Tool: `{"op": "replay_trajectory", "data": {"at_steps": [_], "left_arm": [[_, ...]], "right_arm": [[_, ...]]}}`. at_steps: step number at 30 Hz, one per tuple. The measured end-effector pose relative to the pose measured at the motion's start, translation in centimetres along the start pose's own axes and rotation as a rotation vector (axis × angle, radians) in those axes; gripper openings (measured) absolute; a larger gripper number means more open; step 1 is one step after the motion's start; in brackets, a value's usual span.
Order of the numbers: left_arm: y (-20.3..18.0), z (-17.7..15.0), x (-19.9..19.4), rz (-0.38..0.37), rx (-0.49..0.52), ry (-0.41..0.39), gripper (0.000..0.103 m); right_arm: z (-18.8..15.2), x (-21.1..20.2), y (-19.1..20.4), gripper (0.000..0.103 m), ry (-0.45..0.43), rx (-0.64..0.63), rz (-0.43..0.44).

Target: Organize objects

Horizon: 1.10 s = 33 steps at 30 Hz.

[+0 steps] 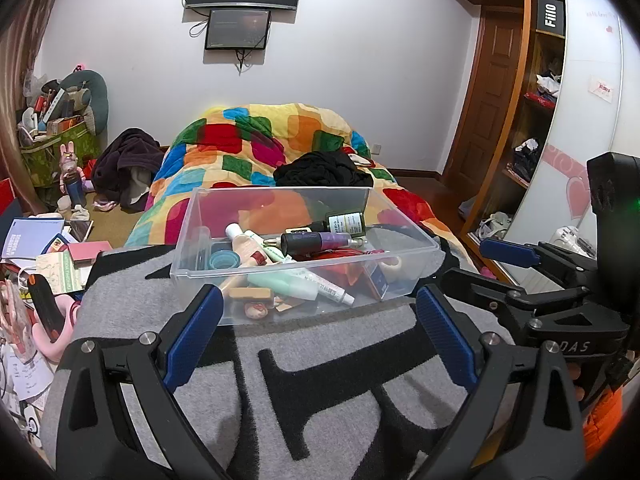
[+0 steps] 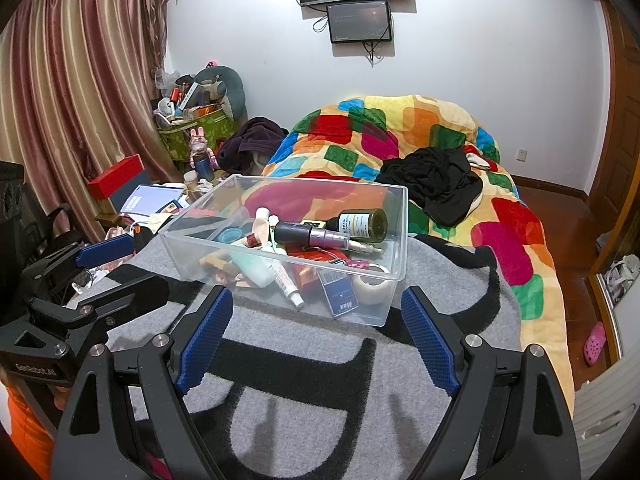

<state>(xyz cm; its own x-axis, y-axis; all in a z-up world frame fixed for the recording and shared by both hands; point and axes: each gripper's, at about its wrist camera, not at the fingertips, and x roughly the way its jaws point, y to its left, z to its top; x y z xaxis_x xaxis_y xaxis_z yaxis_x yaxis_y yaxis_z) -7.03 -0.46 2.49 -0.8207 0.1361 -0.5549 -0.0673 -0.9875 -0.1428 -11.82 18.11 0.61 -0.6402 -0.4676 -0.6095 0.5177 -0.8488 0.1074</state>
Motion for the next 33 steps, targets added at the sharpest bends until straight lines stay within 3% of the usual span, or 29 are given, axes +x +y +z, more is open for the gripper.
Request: {"op": "replay_trajectory", "data": {"at_steps": [33], "left_arm": [[-0.31,-0.21,-0.02,-0.009,0.0,0.005,0.099]], "right_arm": [[-0.26,-0.05,-0.14,0.087,0.003,0.012,0.001]]}}
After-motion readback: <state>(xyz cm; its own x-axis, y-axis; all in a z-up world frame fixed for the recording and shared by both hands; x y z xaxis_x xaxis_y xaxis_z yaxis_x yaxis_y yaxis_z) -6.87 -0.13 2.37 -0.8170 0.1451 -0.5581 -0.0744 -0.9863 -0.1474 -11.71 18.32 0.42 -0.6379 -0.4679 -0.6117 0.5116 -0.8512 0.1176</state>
